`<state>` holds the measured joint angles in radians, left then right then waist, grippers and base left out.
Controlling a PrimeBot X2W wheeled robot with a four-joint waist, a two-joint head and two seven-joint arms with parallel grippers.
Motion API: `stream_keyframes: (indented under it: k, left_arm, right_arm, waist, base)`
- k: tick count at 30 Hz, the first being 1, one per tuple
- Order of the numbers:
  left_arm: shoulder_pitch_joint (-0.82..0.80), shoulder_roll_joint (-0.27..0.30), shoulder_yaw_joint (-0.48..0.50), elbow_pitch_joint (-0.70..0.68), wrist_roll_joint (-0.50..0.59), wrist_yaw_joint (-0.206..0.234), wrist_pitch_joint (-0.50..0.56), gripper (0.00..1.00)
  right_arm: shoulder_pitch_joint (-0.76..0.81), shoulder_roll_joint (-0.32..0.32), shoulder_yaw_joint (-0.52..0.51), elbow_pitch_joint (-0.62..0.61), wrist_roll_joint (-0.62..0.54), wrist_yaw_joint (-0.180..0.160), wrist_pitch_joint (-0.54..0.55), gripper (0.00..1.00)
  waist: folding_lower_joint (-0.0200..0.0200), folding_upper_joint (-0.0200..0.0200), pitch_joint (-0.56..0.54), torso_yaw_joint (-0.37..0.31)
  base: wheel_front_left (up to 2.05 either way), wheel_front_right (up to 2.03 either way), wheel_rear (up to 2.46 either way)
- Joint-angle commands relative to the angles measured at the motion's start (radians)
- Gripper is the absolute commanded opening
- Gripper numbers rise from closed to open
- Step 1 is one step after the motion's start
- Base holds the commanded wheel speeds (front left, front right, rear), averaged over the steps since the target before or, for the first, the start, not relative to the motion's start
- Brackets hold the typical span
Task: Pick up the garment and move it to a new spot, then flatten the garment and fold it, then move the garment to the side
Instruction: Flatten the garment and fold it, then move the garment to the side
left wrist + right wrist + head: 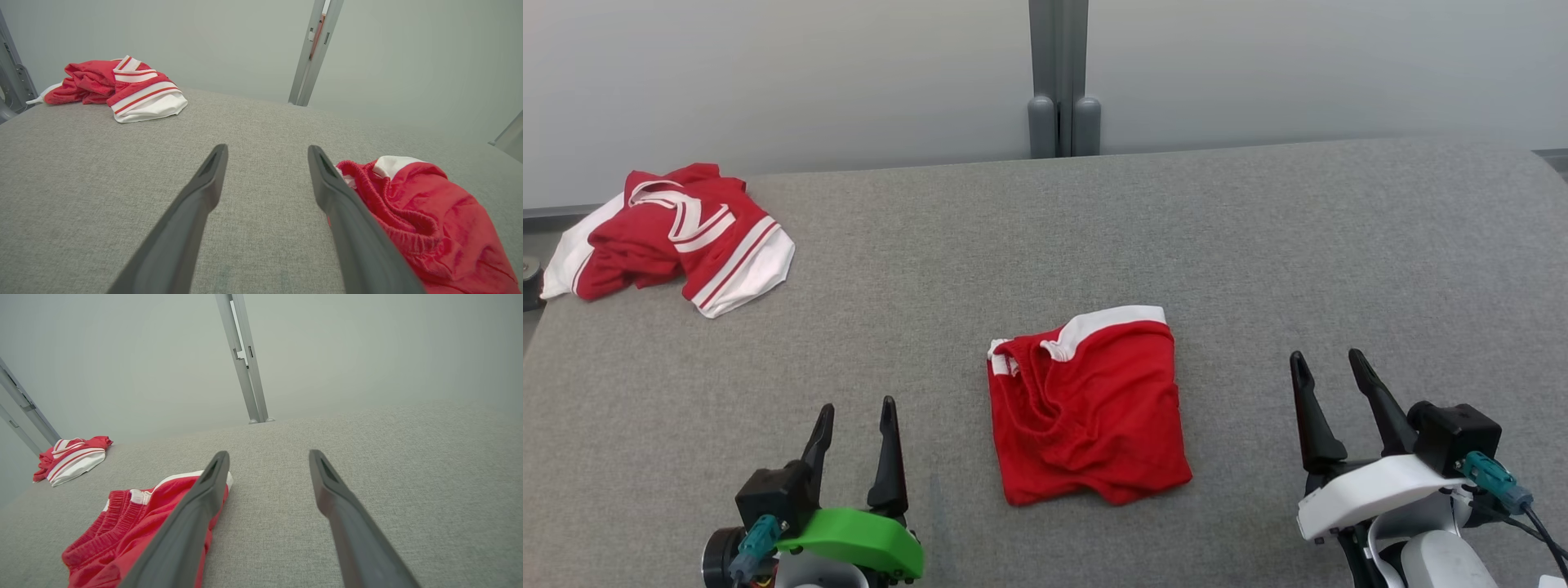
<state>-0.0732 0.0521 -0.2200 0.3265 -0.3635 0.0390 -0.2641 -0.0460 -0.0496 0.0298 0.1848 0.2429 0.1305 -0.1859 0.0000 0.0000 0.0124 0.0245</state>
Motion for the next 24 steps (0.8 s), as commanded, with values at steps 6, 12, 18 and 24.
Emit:
stream_keyframes:
  k: [6,12,18,24]
  left_arm:
    - [0.001,-0.001,0.002,0.002,0.008,-0.005,0.0,1.0]
    - [0.0,-0.001,-0.006,0.003,0.009,-0.004,0.0,1.0]
    - [-0.014,0.0,-0.016,-0.001,-0.003,0.002,0.0,1.0]
    - [-0.029,0.0,-0.03,-0.004,-0.021,0.012,0.0,1.0]
  right_arm:
    - [-0.002,-0.001,0.0,0.007,-0.006,0.0,-0.002,1.0]
    - [-0.008,-0.001,-0.007,0.016,-0.018,0.0,0.018,1.0]
    - [-0.059,-0.001,-0.046,0.049,0.007,0.0,0.145,1.0]
    - [-0.14,-0.022,-0.035,0.085,0.046,0.0,0.343,1.0]
  waist:
    - [0.0,0.0,-0.006,0.002]
    - [0.0,0.0,-0.005,0.015]
    - [0.0,0.0,0.014,0.055]
    - [0.0,0.0,0.046,0.123]
  base:
    - [0.0,0.0,0.0]
    - [0.0,0.0,0.0]
    - [0.0,0.0,0.0]
    - [0.0,0.0,0.0]
